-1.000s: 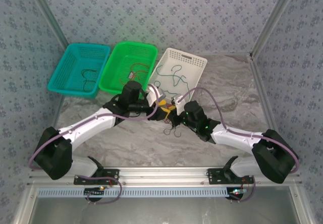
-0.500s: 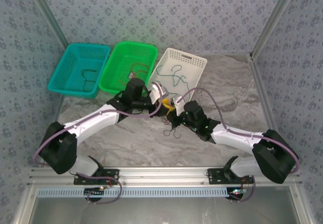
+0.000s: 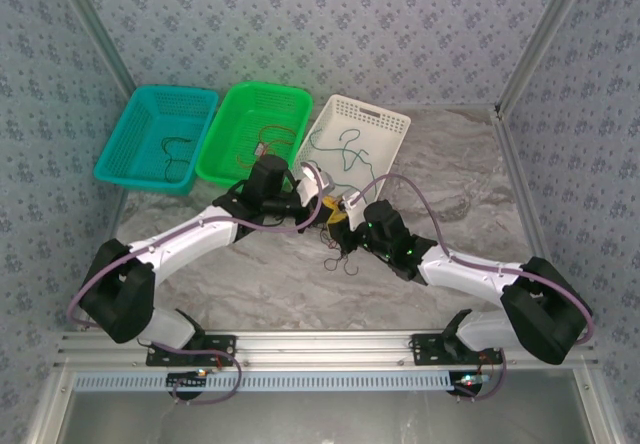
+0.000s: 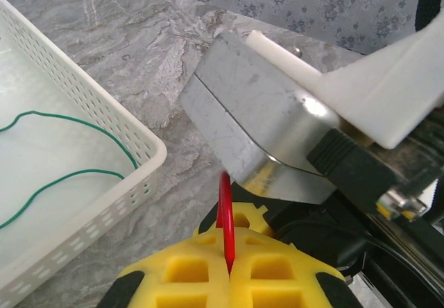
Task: Untangle the cables
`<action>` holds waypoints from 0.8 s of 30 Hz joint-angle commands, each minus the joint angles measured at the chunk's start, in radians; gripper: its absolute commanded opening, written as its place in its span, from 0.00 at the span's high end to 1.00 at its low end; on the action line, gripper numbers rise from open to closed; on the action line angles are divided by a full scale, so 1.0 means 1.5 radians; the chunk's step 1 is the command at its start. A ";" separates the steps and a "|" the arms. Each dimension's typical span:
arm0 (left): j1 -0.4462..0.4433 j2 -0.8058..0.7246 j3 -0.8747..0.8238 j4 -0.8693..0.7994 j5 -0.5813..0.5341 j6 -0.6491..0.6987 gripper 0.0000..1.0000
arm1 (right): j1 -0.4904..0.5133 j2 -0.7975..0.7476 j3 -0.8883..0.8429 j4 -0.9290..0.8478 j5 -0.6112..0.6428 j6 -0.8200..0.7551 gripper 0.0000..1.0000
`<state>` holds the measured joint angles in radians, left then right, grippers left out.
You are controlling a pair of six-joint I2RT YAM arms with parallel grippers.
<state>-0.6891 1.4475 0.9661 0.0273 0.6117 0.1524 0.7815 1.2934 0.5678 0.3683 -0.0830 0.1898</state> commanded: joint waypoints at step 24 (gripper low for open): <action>0.022 -0.033 -0.034 0.012 -0.123 -0.215 1.00 | -0.013 -0.019 0.181 -0.432 0.082 0.017 0.19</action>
<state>-0.6601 1.4319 0.9318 0.0391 0.4660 -0.0929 0.7746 1.2858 0.7982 -0.1249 0.0528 0.2226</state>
